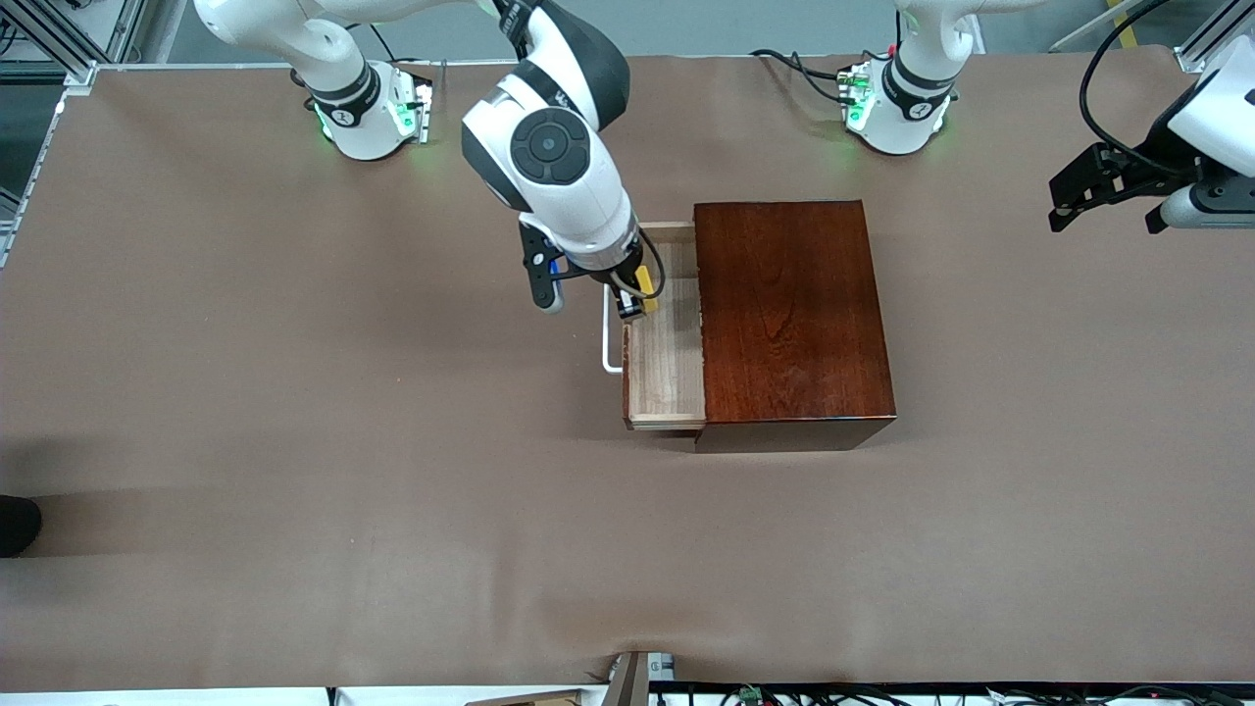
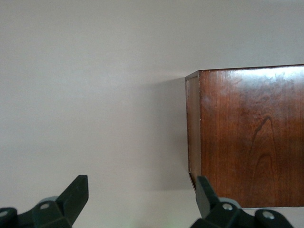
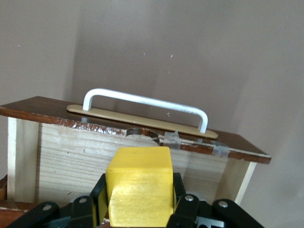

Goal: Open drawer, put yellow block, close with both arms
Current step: 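Lower the cube into the open drawer and open the right gripper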

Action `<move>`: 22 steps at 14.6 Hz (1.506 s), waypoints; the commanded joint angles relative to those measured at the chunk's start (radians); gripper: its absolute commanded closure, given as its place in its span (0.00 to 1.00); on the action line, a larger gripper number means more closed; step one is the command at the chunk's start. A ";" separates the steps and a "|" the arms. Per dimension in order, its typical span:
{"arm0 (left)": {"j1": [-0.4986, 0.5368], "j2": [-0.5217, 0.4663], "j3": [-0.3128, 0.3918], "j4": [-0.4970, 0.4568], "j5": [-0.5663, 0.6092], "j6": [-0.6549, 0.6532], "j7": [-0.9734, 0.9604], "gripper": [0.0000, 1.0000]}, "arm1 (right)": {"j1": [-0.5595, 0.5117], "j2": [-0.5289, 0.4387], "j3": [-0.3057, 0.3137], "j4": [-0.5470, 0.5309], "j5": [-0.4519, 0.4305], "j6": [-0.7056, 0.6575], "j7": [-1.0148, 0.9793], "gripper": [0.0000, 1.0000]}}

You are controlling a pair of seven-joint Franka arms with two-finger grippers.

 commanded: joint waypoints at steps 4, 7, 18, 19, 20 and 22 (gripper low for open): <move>0.019 -0.002 -0.012 0.002 -0.005 0.000 0.011 0.00 | 0.055 0.066 -0.016 0.035 -0.023 0.042 0.079 1.00; 0.018 -0.002 -0.012 0.004 -0.005 0.002 0.011 0.00 | 0.065 0.075 -0.020 0.033 -0.040 0.042 0.096 1.00; 0.018 -0.002 -0.011 -0.002 -0.004 0.013 0.013 0.00 | 0.079 0.143 -0.020 0.024 -0.046 0.086 0.145 0.63; 0.018 -0.002 -0.011 -0.002 -0.004 0.013 0.013 0.00 | 0.076 0.141 -0.021 0.027 -0.049 0.083 0.145 0.31; 0.018 -0.002 -0.011 -0.002 -0.004 0.013 0.013 0.00 | 0.071 0.138 -0.021 0.032 -0.058 0.082 0.142 0.08; 0.016 -0.004 -0.012 -0.005 -0.004 0.013 0.013 0.00 | 0.071 0.134 -0.021 0.035 -0.117 0.077 0.139 0.00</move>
